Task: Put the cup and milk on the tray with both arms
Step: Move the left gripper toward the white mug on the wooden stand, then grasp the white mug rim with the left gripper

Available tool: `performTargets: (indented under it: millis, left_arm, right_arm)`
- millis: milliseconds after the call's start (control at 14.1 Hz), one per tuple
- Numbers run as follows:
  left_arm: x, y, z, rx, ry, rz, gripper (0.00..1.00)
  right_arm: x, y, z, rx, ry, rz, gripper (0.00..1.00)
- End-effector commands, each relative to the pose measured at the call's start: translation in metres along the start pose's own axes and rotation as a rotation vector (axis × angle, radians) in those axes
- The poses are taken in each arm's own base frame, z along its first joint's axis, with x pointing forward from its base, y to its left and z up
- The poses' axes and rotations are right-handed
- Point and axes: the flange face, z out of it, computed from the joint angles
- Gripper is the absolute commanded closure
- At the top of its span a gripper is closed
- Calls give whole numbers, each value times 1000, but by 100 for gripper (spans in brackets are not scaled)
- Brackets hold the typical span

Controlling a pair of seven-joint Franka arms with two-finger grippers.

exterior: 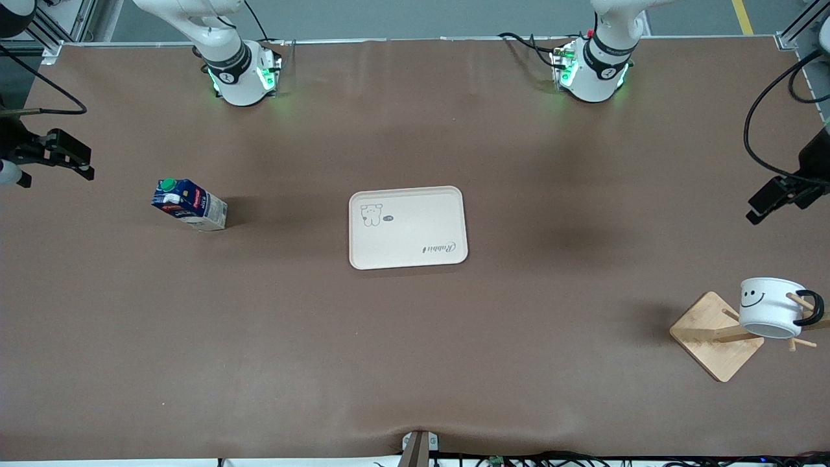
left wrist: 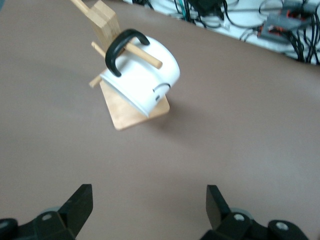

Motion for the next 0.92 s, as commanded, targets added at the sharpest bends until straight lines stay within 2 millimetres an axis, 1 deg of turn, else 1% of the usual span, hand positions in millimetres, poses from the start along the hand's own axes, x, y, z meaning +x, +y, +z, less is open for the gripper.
performTargets:
  millis: [0, 71, 212, 354, 636, 848]
  left_arm:
    - [-15, -6, 20, -23, 92, -24, 0]
    - [-14, -16, 30, -22, 117, -40, 0]
    - [-14, -20, 48, -28, 144, -47, 0]
    - [-15, -32, 64, -29, 185, -66, 0]
    - [-12, -31, 95, -48, 245, -63, 0]
    - [-9, -32, 122, -64, 303, -53, 0]
  right_arm:
    - [3, 4, -4, 16, 9, -2, 0]
    - [3, 4, -4, 18, 9, -2, 0]
    - [3, 4, -3, 17, 8, -2, 0]
    - [3, 4, -3, 17, 8, -4, 0]
    - [3, 3, -4, 17, 11, 1, 0]
    - [8, 0, -5, 17, 16, -5, 0]
